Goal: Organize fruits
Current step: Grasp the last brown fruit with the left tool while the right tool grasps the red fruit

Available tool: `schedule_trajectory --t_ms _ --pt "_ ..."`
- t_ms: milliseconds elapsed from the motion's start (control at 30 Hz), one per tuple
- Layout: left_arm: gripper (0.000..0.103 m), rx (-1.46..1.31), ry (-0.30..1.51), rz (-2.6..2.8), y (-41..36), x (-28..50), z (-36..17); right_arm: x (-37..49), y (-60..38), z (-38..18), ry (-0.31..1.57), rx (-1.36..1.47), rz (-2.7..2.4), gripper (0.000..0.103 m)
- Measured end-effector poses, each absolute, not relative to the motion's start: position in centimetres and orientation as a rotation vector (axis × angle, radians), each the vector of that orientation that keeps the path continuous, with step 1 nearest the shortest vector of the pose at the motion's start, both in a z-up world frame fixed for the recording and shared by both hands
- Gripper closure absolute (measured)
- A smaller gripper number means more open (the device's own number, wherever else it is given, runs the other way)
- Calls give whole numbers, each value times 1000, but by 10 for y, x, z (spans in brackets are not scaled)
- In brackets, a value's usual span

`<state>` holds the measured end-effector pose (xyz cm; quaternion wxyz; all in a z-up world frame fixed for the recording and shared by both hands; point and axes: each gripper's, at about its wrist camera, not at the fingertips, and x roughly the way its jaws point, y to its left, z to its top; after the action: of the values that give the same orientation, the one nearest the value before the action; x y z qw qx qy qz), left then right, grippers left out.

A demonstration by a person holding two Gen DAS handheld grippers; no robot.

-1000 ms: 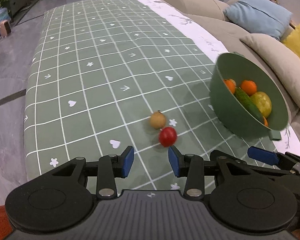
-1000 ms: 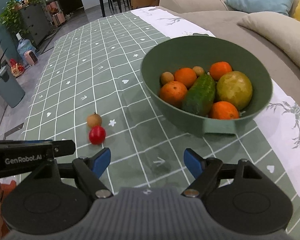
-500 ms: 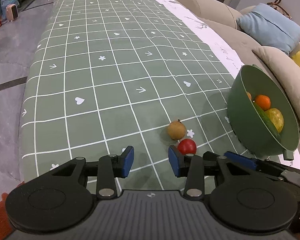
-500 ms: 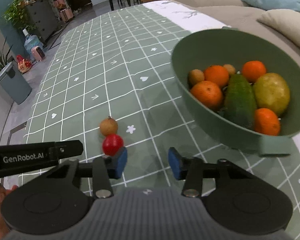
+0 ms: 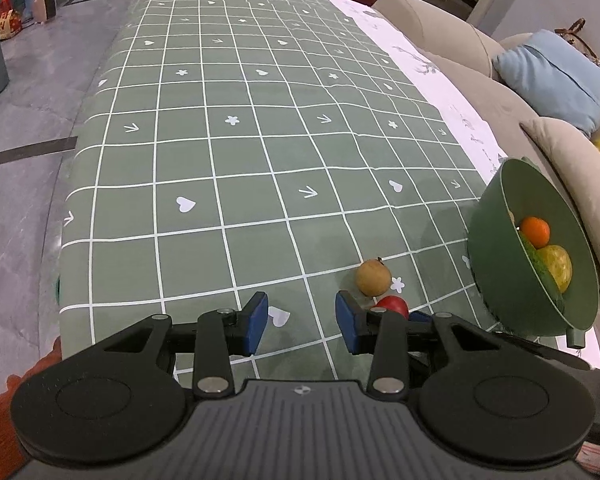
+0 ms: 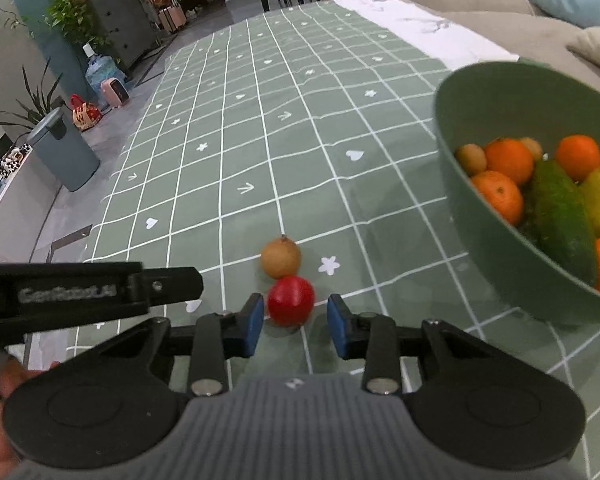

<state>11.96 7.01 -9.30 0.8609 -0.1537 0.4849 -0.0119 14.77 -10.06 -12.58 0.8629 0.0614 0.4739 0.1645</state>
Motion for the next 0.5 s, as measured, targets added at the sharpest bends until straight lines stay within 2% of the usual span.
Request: schedule_trajectory --t_ms 133,500 --pt "57 -325 1020 -32 69 120 -91 153 -100 -128 998 139 352 80" --pt "57 -205 1025 -140 29 137 -97 136 -125 -118 971 19 256 80"
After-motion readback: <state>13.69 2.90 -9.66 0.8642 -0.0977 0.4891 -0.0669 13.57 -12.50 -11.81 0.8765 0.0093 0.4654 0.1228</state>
